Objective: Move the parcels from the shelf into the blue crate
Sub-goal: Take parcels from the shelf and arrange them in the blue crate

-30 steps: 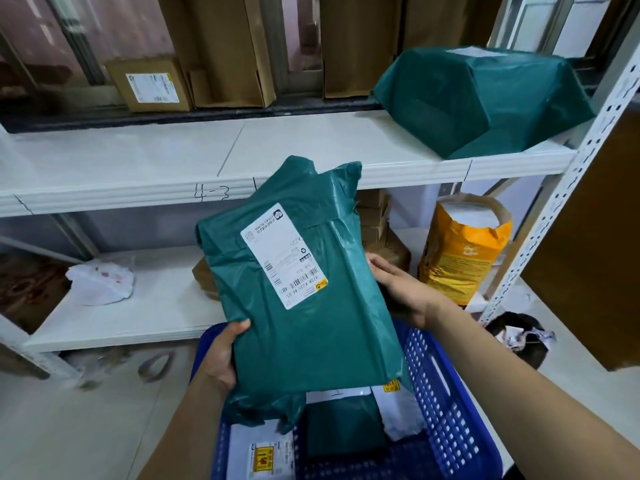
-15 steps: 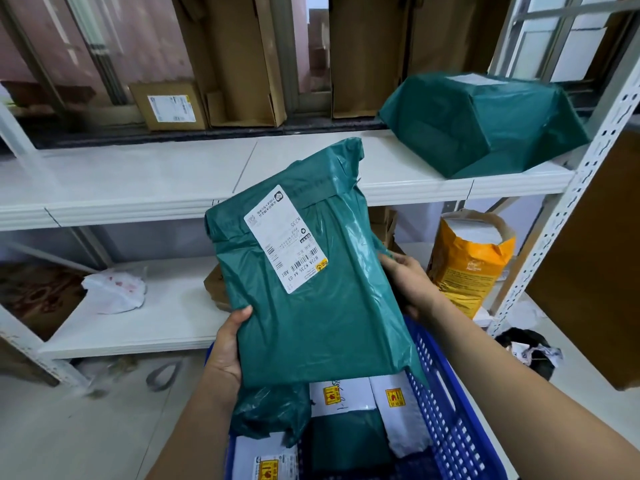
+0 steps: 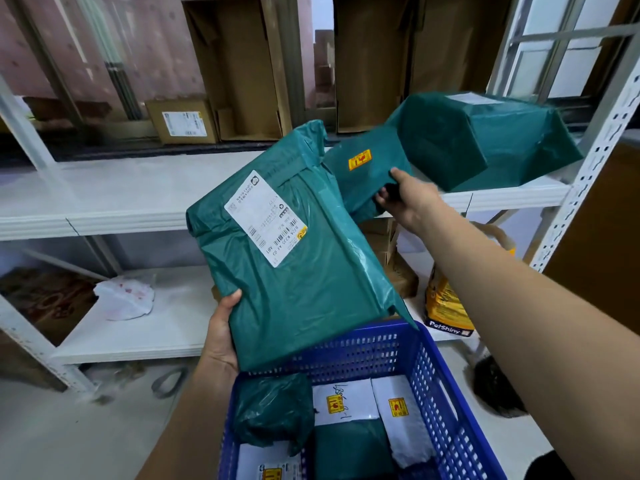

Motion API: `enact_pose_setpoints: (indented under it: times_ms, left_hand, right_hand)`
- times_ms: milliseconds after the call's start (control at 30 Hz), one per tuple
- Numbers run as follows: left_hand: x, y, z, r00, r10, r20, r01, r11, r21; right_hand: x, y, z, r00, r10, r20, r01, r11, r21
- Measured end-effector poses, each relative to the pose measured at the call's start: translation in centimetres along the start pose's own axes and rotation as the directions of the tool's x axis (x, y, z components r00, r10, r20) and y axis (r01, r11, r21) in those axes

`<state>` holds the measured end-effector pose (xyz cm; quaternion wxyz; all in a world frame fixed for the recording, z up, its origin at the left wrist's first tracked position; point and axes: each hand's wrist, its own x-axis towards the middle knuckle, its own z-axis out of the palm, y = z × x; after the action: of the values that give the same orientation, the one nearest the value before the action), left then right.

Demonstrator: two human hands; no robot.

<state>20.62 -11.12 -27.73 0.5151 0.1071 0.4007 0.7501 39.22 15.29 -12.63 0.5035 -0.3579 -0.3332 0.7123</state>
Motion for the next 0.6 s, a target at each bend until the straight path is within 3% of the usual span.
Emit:
enact_pose_setpoints:
  times_ms: [200,367,433,500,567,600]
  left_hand:
    - [0.2,0.0,-0.5,0.999,-0.031,-0.013,0.032,0.999,0.032]
    - [-0.1,-0.1,-0.8,0.998,-0.067,0.02,0.066,0.996,0.065]
    - [-0.3,0.1,-1.2,0.997,-0.073,0.006,0.072,0.992,0.107]
    - [-0.3,0.2,-1.8,0.996,-0.081,-0.021,0.083,0.984,0.16]
    - [-0.4,0.2,-2.4,0.995,-0.097,-0.037,0.103,0.976,0.191]
    - [-0.5,0.2,-2.8,0.993,-0.11,-0.036,0.115,0.972,0.204]
  right_hand:
    - [2.4,0.1,1.1,0.999,0.037,-0.008,-0.037,0.994,-0.103]
    - [4.5,2.0,-0.7,0.998,-0.01,-0.069,-0.013,0.946,-0.324]
    - [2.5,2.5,-1.1,0.987,-0.015,-0.161,-0.073,0.85,-0.521]
    - [-0.5,3.5,-2.0,0.947,-0.166,-0.276,-0.071,0.728,-0.682]
    - [-3.6,5.5,-3.5,0.947,-0.254,-0.198,0.044,0.711,-0.701]
    - [-5.3,6.7,-4.3,0.978,-0.195,-0.073,0.103,0.757,-0.645]
